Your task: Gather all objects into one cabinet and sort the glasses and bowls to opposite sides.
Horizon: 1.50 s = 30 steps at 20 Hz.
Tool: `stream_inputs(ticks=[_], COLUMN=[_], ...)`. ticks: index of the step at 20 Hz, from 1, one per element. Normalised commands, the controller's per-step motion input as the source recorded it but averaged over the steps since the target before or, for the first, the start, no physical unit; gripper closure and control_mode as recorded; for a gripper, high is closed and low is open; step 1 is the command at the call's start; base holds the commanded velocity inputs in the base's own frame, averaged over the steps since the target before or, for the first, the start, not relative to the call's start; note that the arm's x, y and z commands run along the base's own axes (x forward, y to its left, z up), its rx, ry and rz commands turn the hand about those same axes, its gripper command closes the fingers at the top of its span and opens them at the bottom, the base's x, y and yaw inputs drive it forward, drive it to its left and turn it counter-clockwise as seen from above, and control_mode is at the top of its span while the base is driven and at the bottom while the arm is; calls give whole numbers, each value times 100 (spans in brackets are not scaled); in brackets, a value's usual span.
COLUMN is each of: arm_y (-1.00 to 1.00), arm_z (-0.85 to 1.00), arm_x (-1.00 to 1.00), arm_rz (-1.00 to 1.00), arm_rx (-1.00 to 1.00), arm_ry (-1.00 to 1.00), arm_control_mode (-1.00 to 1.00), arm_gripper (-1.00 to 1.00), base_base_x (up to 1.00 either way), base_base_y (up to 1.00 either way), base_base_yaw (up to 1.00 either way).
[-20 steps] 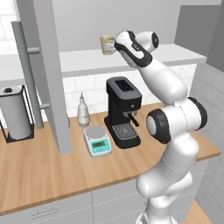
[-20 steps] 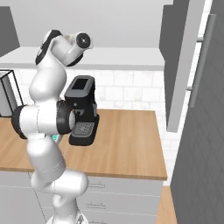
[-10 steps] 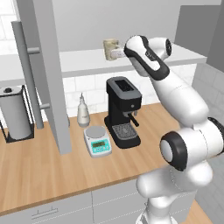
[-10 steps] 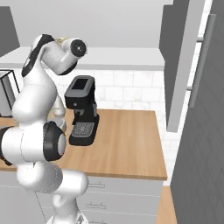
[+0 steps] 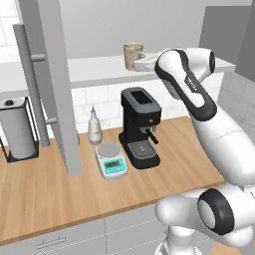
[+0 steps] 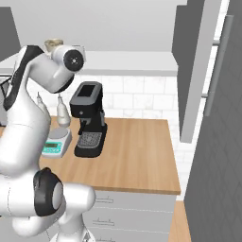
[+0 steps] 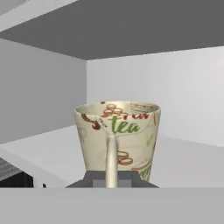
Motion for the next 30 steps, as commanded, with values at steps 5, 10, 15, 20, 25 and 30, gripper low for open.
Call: stream_inputs(ticks=[5,10,15,20,25,30], arm_y=[0,-12,-24,-2,0,0], arm_z=[43,-6,-16,0,-1,0], arm_x=[-100,-100,-100,-81,0,0], arm_rz=[-8,-9,-8,-6,0,0], arm_rx=[2,0,0,0,0,0], arm_ry=[7,0,-13,-3,1,0], arm_control_mode=[-100,-100,-100,-100,100,100], arm_gripper=[100,100,100,100,100,100], base_base_x=[0,0,0,0,-58,-100], base_base_y=[0,0,0,0,0,0], base_base_yaw=[0,0,0,0,0,-5])
